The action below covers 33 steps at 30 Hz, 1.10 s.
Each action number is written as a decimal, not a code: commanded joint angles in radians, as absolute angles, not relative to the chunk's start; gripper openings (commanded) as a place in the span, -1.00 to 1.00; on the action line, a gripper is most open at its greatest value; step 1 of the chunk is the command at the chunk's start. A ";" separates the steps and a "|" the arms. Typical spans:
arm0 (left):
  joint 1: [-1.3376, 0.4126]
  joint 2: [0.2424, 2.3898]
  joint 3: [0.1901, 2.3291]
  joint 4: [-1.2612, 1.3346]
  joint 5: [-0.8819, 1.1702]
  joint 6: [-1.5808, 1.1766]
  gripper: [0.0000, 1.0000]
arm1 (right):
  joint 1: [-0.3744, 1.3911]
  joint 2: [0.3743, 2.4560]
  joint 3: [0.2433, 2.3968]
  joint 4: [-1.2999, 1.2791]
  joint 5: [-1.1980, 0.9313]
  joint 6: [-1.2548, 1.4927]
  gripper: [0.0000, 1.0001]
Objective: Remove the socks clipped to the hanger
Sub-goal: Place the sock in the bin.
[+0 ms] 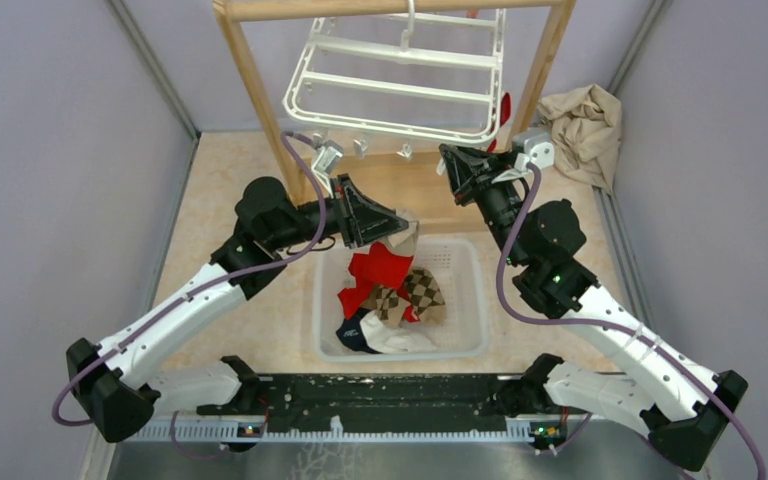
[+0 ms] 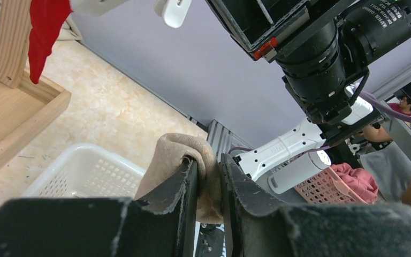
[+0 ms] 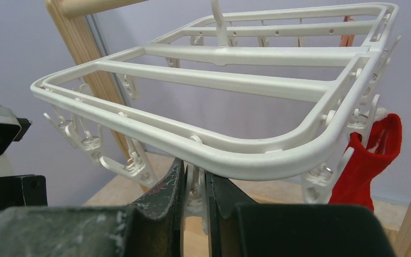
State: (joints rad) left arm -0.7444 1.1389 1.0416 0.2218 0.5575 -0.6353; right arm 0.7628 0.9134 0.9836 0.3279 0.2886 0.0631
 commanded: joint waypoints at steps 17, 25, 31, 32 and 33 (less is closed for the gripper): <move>-0.741 1.056 0.949 0.193 0.558 -0.646 -0.43 | 0.759 0.843 0.929 0.294 0.255 0.117 0.21; -0.741 0.988 0.878 0.168 0.573 -0.673 -0.43 | 0.758 0.790 0.877 0.216 0.229 0.137 0.59; -0.742 0.961 0.811 0.150 0.572 -0.670 -0.35 | 0.758 0.727 0.815 0.163 0.245 0.163 0.65; -0.741 0.960 0.796 0.150 0.572 -0.671 -0.35 | 0.758 0.714 0.805 0.154 0.252 0.166 0.65; -0.741 0.960 0.783 0.153 0.571 -0.674 -0.35 | 0.759 0.701 0.797 0.144 0.257 0.169 0.66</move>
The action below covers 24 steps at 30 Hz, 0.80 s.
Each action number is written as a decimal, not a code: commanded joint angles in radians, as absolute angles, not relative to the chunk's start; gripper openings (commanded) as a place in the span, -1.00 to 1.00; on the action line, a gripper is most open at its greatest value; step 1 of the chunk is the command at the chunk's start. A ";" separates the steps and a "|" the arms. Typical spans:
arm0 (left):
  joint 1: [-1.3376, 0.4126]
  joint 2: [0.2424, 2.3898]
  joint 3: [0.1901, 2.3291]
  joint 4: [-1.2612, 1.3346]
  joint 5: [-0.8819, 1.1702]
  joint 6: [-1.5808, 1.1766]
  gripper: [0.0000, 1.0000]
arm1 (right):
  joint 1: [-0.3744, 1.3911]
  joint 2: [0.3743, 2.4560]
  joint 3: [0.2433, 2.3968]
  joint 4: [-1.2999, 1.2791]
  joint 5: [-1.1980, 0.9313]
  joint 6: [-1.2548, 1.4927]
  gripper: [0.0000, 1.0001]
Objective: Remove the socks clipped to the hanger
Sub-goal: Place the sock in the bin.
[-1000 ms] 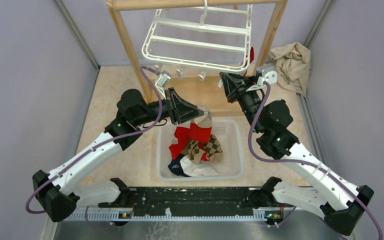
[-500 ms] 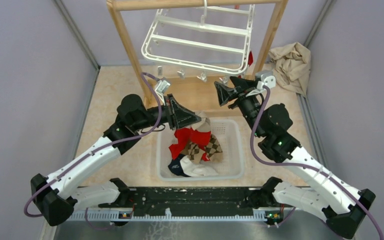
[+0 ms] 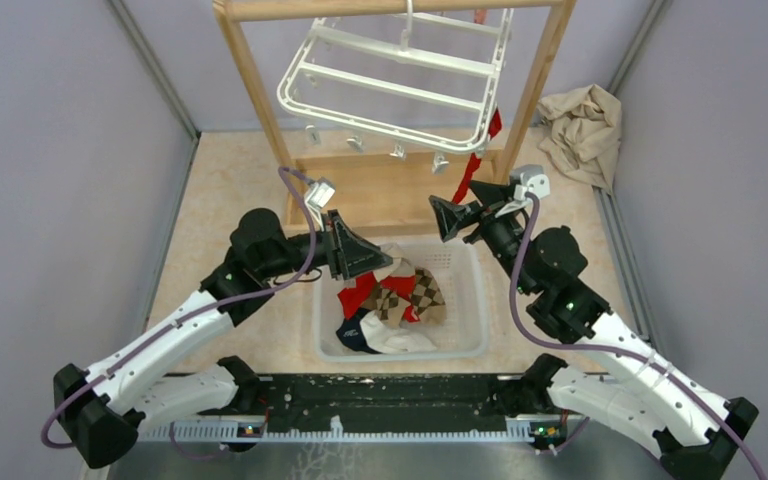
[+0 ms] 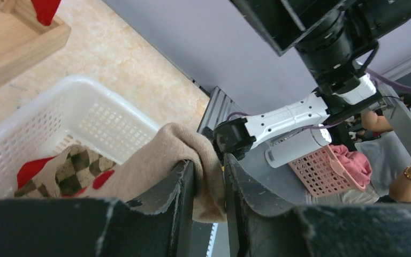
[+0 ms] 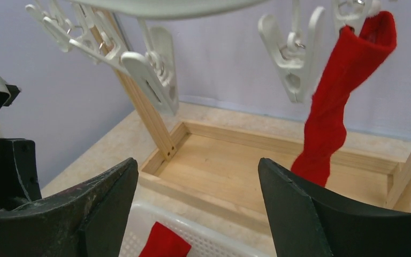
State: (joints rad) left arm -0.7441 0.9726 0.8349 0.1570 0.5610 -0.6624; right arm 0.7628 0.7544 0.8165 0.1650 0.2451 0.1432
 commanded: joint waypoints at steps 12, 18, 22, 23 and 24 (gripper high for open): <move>-0.741 1.041 0.667 0.136 0.563 -0.664 -0.11 | 0.759 0.565 0.688 0.019 0.353 0.211 0.68; -0.741 1.123 0.615 0.174 0.538 -0.661 0.13 | 0.759 0.550 0.678 -0.035 0.410 0.224 0.70; -0.741 1.180 0.601 0.181 0.518 -0.656 0.31 | 0.758 0.546 0.676 -0.057 0.440 0.224 0.72; -0.741 1.190 0.601 0.180 0.515 -0.657 0.37 | 0.758 0.546 0.674 -0.063 0.451 0.225 0.73; -0.742 1.199 0.601 0.176 0.514 -0.657 0.44 | 0.759 0.545 0.671 -0.066 0.461 0.225 0.74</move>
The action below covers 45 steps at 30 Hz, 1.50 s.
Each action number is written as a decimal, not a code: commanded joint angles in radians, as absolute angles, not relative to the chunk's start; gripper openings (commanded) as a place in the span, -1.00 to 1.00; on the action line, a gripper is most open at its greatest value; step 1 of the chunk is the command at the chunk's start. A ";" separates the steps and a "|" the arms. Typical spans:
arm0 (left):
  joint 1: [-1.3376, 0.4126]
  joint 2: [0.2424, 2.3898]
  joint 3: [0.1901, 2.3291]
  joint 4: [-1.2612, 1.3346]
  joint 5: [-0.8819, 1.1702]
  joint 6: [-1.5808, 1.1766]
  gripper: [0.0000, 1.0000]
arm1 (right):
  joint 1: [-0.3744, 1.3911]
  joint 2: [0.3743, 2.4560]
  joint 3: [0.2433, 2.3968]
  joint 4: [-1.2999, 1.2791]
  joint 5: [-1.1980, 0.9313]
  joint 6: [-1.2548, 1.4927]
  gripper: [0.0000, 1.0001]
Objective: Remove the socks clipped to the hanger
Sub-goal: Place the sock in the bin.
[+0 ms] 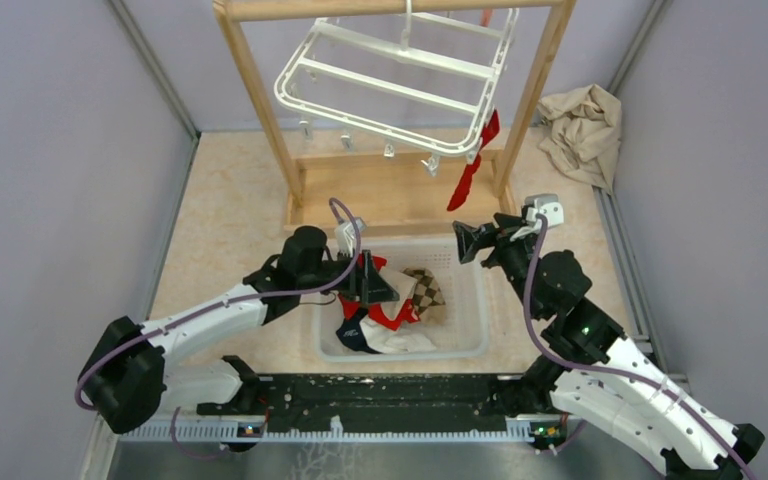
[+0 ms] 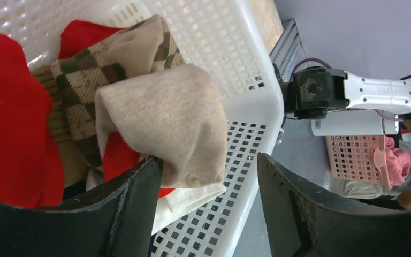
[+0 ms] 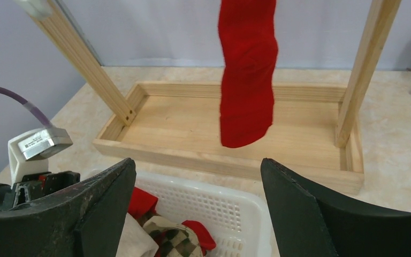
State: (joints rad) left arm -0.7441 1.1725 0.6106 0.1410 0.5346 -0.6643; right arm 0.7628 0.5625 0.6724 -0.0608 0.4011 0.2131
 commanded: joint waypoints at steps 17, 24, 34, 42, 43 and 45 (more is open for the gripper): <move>-0.768 1.144 0.635 0.059 0.446 -0.650 0.98 | 0.750 0.638 0.655 -0.081 0.497 0.236 0.81; -0.771 1.059 0.654 -0.045 0.345 -0.640 0.98 | 0.699 0.719 0.687 -0.064 0.453 0.251 0.82; -0.771 0.992 0.649 -0.076 0.306 -0.645 0.98 | 0.525 0.799 0.724 -0.008 0.276 0.321 0.81; -0.772 0.988 0.642 -0.066 0.313 -0.647 0.98 | 0.411 0.819 0.726 0.091 0.136 0.374 0.68; -0.772 0.988 0.643 -0.065 0.311 -0.646 0.98 | 0.402 0.825 0.726 0.101 0.122 0.379 0.64; -0.772 0.989 0.650 -0.066 0.311 -0.639 0.98 | 0.386 0.836 0.728 0.118 0.094 0.388 0.55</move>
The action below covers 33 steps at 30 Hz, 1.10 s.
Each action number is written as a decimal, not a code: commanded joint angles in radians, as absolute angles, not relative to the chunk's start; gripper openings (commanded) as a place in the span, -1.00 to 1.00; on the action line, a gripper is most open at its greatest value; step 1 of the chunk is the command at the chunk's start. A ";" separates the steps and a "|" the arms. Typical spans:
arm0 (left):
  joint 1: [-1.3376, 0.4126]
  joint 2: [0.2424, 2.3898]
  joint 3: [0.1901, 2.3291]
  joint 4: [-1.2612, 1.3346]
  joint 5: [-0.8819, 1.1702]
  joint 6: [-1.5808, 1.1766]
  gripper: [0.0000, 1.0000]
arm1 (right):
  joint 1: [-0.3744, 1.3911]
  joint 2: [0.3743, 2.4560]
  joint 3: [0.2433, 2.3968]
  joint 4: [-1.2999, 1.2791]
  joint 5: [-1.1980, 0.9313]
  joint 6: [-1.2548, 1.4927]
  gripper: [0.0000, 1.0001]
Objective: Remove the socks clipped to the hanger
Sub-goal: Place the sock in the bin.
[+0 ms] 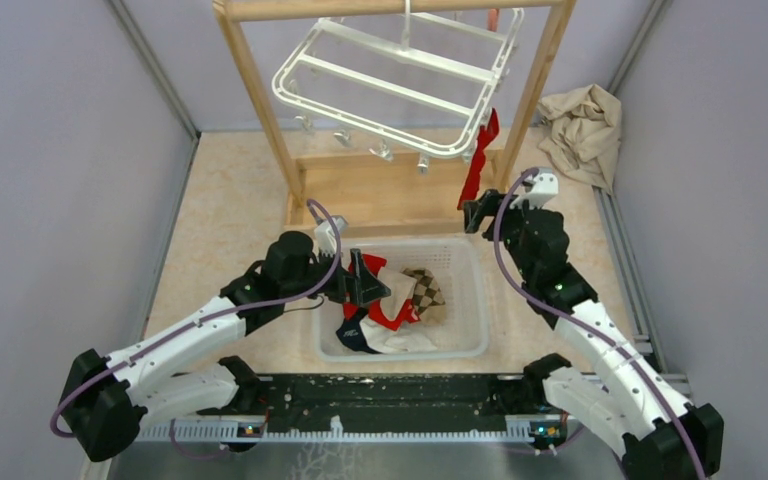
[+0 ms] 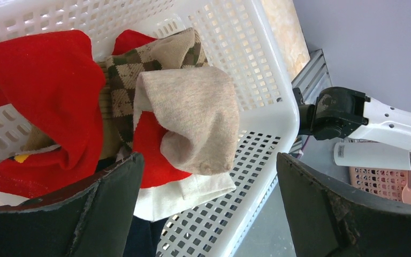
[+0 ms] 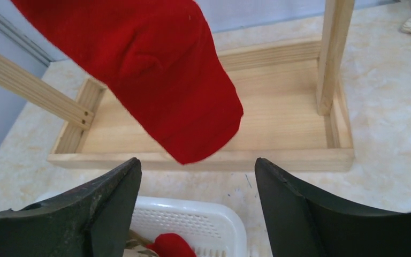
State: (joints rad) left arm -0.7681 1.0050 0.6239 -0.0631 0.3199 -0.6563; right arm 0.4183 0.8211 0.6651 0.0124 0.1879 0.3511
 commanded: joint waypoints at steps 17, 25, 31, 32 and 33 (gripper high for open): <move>-0.771 0.982 0.660 -0.063 0.313 -0.627 0.98 | 0.354 0.931 0.732 0.348 -0.084 0.397 0.58; -0.771 0.976 0.664 -0.063 0.313 -0.630 0.98 | 0.350 1.011 0.761 0.368 -0.044 0.410 0.46; -0.772 0.983 0.672 -0.061 0.318 -0.628 0.98 | 0.348 1.031 0.756 0.387 -0.047 0.412 0.29; -0.772 0.984 0.674 -0.060 0.320 -0.629 0.98 | 0.348 1.029 0.755 0.388 -0.051 0.412 0.25; -0.771 0.985 0.676 -0.059 0.321 -0.628 0.98 | 0.348 1.027 0.755 0.392 -0.057 0.412 0.20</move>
State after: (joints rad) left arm -0.7681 0.9943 0.6407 -0.0719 0.3153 -0.6384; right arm 0.3607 1.0298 0.7090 0.3111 -0.0498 0.4057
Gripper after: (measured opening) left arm 0.988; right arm 0.638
